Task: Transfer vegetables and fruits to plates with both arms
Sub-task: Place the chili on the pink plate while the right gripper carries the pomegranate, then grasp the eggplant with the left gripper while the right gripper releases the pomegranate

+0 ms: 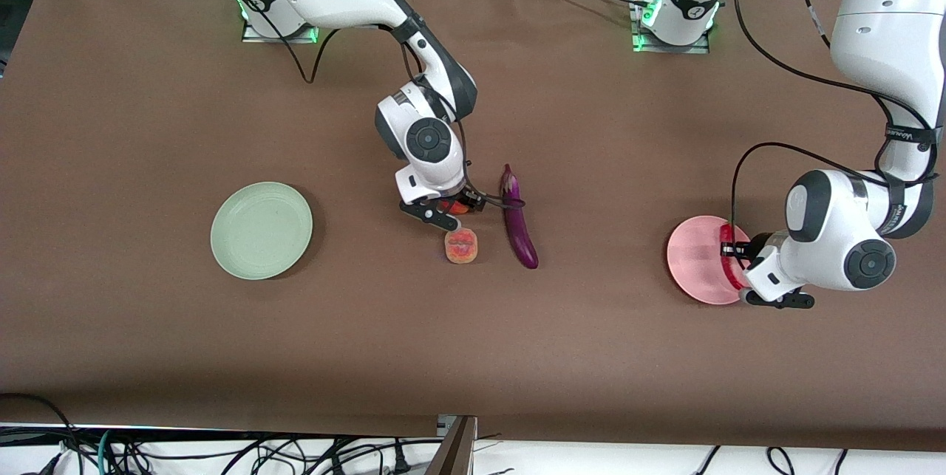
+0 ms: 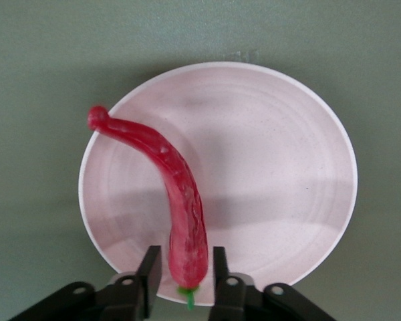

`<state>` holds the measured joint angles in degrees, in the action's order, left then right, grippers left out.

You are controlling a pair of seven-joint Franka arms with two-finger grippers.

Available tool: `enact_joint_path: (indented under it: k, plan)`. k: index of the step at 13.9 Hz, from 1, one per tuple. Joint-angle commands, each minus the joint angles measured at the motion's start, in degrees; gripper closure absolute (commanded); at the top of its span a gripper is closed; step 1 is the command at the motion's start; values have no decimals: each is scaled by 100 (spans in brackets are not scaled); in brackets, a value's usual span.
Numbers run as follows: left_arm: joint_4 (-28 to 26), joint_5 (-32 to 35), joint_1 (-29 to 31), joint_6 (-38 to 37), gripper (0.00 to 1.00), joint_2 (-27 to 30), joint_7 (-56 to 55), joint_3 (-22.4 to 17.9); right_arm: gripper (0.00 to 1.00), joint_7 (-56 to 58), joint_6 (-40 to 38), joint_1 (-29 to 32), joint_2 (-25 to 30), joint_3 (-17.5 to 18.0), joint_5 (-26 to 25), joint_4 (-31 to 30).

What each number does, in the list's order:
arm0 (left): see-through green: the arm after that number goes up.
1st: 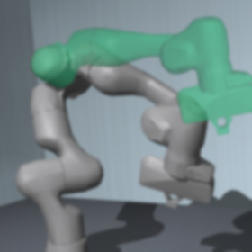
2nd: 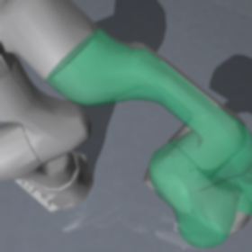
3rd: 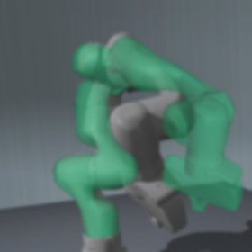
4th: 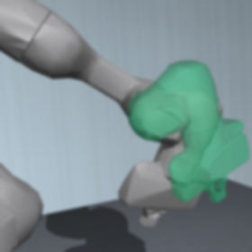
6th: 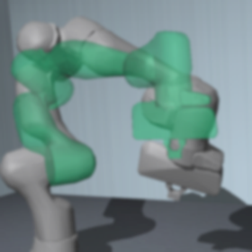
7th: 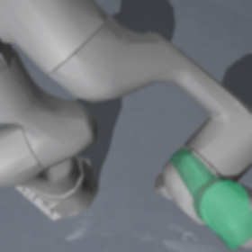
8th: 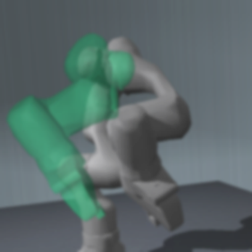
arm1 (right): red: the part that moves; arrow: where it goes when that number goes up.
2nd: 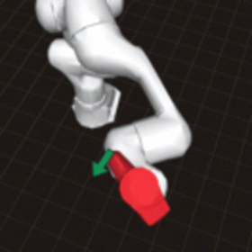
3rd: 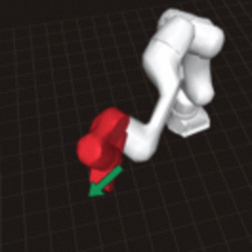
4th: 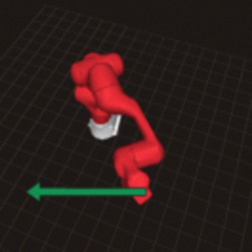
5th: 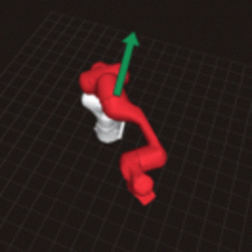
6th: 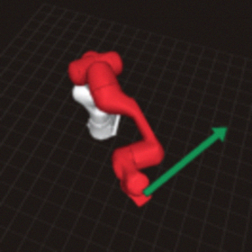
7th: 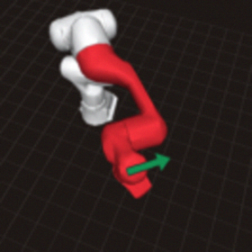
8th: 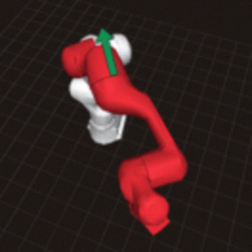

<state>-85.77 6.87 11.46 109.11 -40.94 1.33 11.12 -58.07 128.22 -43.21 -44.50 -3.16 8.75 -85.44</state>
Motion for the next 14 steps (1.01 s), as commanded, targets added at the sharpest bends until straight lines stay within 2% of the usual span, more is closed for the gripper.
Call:
enact_joint_path:
  k: [1, 3, 4, 5, 7, 9, 11, 13, 14]
  plan:
    - [-28, 175, 49, -214, 0, 297, 51, 13, 85, 907, -1084, 513, 765, -35, 83, -166]
    - [-28, 131, 14, -232, 0, 464, -18, 100, 85, 1855, -1841, 1137, 1135, -35, 83, -175]
    - [-28, 113, 6, -241, 0, 534, -123, 371, 84, 2408, -2158, 1427, 1258, -96, 40, -192]
    - [-28, 18, 5, -275, 0, 561, -464, 678, 84, 2875, -2352, 1543, 1329, -340, 39, -236]
    - [-28, -176, -108, -232, 0, 526, -1701, 1171, 83, 3850, -2284, 1553, 1453, -1086, 30, -621]
    - [-28, -229, -581, -110, 0, 439, -2555, 1358, 81, 4967, -1812, 1553, 1453, -1702, 57, -1113]
    - [-80, -527, -1196, 459, 0, 264, -3346, 1349, 70, 5628, -1048, 1570, 1453, -1951, 92, -1710]
    - [-124, -555, -1776, 1328, 0, 9, -4128, 1340, 52, 5657, -502, 1640, 1427, -1969, 144, -2046]
    - [-142, -537, -1996, 1750, 0, -149, -4454, 1332, 35, 5657, -456, 1667, 1392, -1969, 145, -2047]
